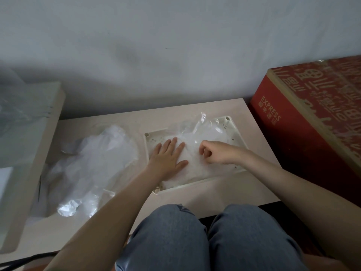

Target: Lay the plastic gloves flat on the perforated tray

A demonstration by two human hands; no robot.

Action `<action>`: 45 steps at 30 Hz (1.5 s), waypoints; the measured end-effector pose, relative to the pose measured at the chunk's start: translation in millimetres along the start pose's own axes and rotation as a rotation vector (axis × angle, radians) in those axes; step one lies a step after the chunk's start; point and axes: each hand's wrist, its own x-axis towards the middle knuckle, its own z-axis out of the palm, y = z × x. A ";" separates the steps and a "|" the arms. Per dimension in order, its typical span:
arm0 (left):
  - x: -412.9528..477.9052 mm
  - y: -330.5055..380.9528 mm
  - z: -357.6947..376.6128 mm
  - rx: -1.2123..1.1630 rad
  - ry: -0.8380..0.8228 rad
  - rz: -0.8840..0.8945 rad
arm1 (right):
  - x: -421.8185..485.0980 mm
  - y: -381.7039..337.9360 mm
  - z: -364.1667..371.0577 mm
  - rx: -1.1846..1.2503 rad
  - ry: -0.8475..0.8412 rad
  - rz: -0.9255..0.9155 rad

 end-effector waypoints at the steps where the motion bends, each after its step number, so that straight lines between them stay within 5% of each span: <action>1: -0.3 -0.6 -0.4 -0.004 0.003 0.002 | -0.2 0.1 -1.5 0.024 0.013 -0.006; 9: 1.7 -5.3 -2.2 -0.026 -0.038 0.014 | -7.7 -2.2 -18.6 0.285 0.021 -0.094; 27: 1.2 -7.4 -5.2 -0.093 -0.115 0.015 | -26.1 13.0 -43.9 0.158 -0.175 0.042; 39: -1.5 -10.0 -16.4 -0.355 0.052 0.022 | -34.2 15.2 -44.1 0.264 0.148 -0.018; 45: -3.9 -8.7 -15.5 -0.203 0.036 -0.009 | -42.7 16.5 -37.5 0.170 0.191 -0.054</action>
